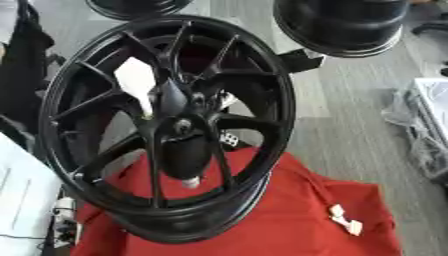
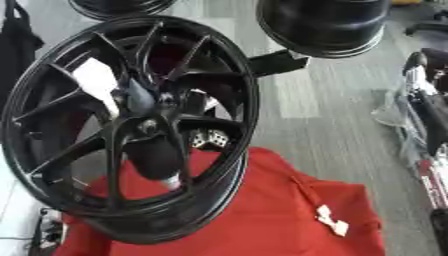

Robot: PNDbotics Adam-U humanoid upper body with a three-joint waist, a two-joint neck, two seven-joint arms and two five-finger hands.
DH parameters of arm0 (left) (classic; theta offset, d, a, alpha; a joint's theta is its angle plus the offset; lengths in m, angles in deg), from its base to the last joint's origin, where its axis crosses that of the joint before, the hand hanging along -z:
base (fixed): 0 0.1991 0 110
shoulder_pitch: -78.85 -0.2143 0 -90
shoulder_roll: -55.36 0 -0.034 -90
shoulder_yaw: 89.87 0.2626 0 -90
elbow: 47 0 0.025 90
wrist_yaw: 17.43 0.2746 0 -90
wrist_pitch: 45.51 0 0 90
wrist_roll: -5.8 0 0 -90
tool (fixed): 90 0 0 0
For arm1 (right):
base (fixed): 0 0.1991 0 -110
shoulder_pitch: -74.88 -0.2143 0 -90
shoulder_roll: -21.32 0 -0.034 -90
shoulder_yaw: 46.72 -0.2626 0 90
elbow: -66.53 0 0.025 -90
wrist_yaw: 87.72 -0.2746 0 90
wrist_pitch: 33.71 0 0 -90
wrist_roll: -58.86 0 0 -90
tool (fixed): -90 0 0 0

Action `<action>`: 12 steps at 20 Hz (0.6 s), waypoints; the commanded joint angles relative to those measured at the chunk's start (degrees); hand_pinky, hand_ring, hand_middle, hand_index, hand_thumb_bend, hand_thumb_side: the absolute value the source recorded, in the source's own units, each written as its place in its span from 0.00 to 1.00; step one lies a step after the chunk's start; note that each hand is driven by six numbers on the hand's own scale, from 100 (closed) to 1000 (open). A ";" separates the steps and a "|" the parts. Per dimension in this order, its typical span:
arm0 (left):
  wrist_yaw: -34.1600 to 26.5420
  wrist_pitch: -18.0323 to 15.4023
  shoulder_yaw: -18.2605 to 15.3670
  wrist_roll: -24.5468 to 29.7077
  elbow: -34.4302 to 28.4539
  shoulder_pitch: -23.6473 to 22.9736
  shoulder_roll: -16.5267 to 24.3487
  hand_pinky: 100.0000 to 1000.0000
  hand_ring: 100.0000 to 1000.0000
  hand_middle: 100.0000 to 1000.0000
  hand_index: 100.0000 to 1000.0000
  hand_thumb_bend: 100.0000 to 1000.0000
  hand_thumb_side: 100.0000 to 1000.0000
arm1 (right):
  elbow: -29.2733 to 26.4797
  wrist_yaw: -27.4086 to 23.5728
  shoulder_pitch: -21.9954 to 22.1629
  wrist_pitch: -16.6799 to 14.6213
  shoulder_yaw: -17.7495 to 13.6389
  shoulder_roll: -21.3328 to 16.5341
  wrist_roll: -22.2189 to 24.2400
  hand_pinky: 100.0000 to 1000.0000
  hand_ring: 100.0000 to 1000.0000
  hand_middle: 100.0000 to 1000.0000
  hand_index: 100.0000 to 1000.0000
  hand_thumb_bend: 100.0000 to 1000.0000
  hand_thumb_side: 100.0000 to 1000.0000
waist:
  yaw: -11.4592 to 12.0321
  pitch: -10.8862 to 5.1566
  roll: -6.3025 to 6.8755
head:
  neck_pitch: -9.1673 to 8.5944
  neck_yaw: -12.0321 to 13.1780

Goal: Pull the pin out of the wheel hub.

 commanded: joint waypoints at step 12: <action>19.01 -10.79 5.84 0.59 -0.42 1.47 0.81 0.91 0.89 0.81 0.80 0.59 0.21 | -0.23 0.31 -0.50 -0.02 -0.06 -2.30 0.27 0.81 0.60 0.53 0.67 0.13 0.30 | -0.45 -1.20 0.95 | -0.09 0.21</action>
